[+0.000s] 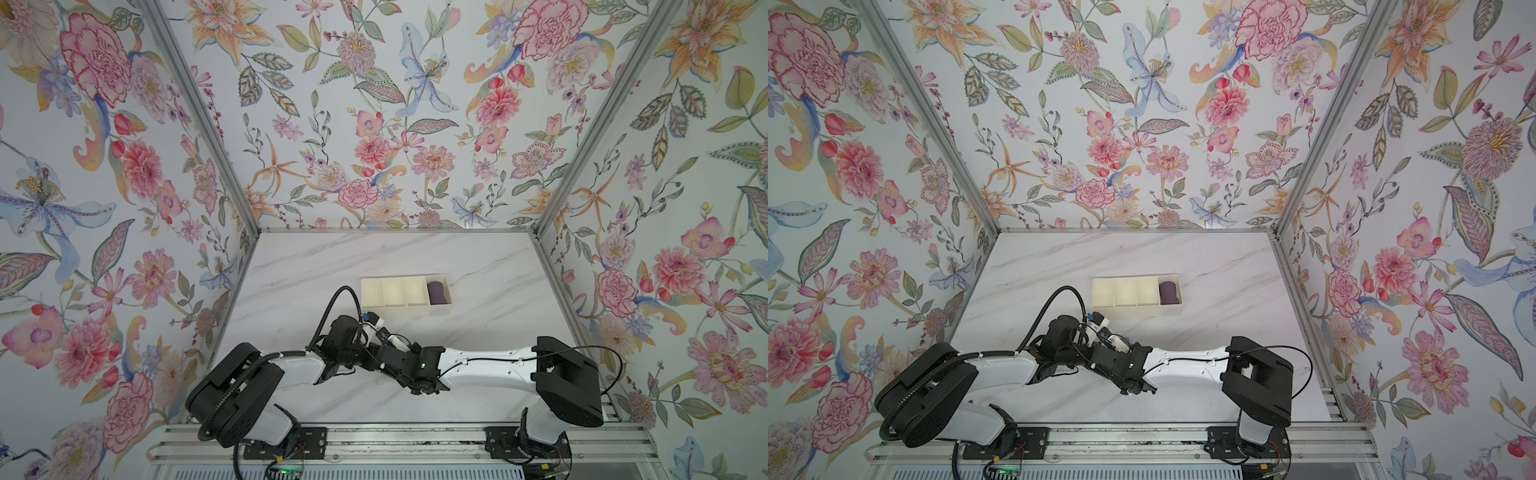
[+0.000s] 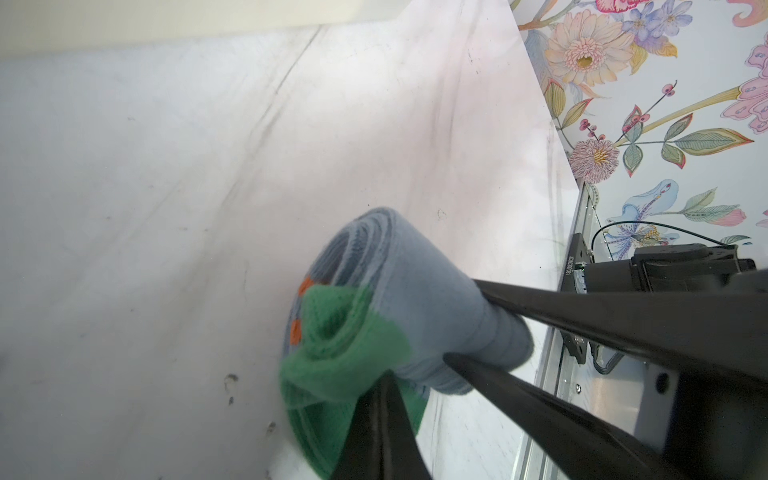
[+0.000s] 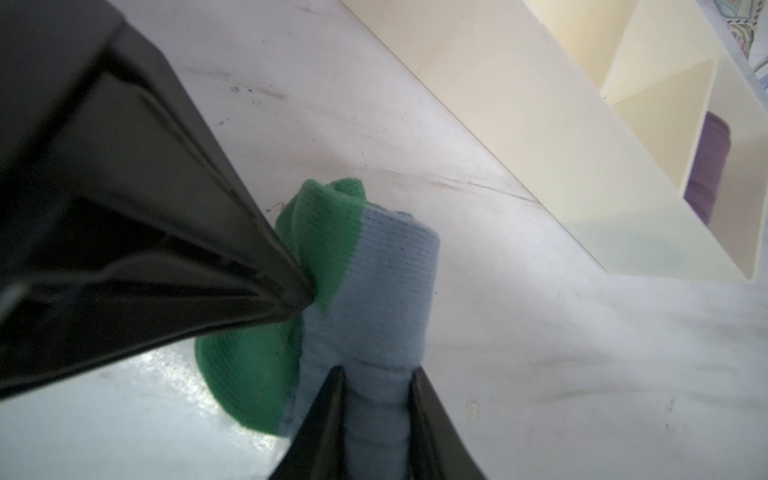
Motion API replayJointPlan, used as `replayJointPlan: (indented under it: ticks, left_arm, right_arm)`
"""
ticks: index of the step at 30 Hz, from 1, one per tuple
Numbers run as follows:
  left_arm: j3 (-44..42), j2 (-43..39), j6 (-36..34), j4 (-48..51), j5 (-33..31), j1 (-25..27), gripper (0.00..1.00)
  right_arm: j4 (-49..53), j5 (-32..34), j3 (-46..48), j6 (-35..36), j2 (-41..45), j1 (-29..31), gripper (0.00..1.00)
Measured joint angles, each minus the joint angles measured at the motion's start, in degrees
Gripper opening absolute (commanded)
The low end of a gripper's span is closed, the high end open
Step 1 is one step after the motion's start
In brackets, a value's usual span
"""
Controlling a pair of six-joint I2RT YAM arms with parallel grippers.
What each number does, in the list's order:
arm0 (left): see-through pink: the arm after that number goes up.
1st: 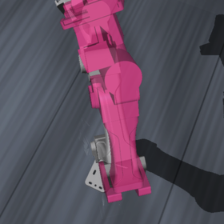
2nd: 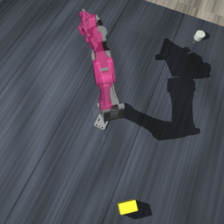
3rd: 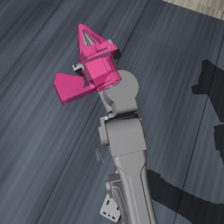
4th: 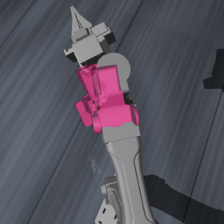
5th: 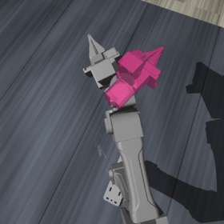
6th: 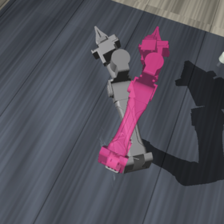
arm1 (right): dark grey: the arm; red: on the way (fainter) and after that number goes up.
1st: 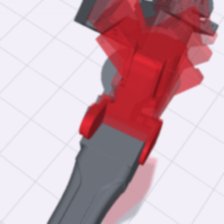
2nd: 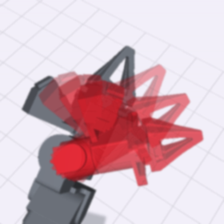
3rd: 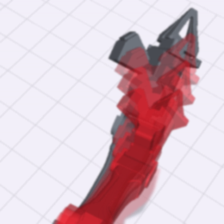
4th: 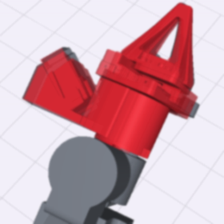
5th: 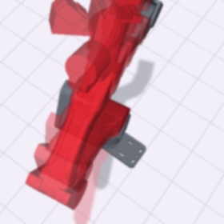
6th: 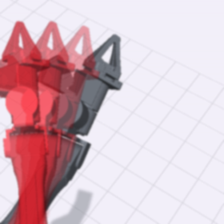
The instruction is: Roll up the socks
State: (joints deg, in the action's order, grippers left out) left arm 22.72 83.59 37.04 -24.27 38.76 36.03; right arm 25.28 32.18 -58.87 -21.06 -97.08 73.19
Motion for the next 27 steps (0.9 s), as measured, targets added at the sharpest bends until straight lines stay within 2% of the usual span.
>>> replayJointPlan:
  ticks: [12,27]
  left_arm:
    - [-1.38,-6.64,-1.46,7.13,-0.63,0.0,0.0]
    - [-4.11,-5.14,-0.96,5.22,-1.46,-1.64,0.0]
  right_arm:
    - [0.44,3.15,0.0,0.46,0.0,0.13,0.19]
    - [3.48,7.56,-0.04,0.04,-0.37,1.27,0.2]
